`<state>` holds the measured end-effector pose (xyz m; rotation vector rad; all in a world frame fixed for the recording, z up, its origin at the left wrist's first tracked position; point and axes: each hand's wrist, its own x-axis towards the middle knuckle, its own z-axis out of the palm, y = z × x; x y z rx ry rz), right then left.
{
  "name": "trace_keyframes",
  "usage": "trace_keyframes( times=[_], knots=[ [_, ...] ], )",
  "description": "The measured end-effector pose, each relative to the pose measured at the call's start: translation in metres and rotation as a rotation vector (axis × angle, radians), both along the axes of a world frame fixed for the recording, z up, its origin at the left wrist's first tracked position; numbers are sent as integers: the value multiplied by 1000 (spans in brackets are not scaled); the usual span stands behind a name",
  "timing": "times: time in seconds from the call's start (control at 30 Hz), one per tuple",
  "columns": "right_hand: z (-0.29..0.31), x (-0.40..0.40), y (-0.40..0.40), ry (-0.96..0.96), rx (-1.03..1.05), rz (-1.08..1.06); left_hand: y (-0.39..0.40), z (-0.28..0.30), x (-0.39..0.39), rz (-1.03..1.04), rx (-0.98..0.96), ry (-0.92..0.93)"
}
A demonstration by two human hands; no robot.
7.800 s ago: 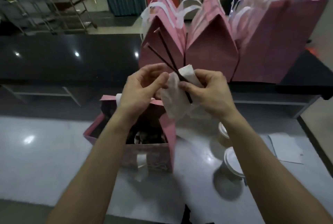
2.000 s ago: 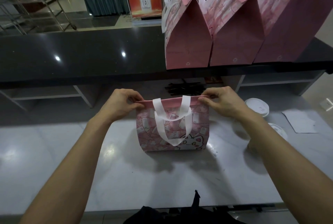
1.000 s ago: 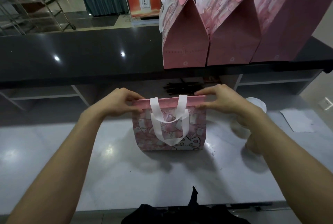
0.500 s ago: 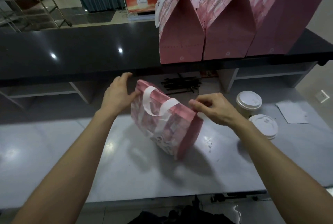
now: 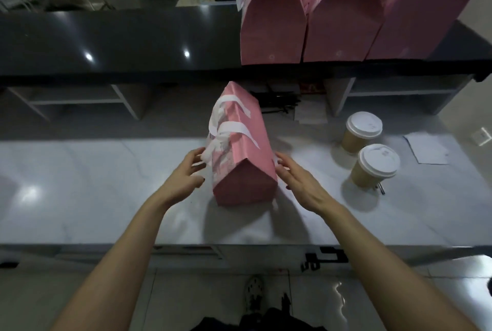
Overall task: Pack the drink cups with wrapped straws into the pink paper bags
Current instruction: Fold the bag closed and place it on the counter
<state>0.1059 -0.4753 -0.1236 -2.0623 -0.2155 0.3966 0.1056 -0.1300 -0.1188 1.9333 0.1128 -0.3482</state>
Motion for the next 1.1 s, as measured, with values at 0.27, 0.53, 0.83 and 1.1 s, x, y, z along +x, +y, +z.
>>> trace_keyframes(
  times=[0.27,0.53,0.83,1.1],
  knots=[
    [-12,-3,18,-73,-58,5,-28,-21,-28,-4,57,-43],
    [-17,-8,38,-126,-117,40,-47,-27,-33,-7,98,-132],
    [3,-46,75,-177,-167,-20,-12,-10,-59,-46,74,-201],
    [56,-80,155,-306,-147,-95,72,46,-81,-146,112,-372]
  ],
)
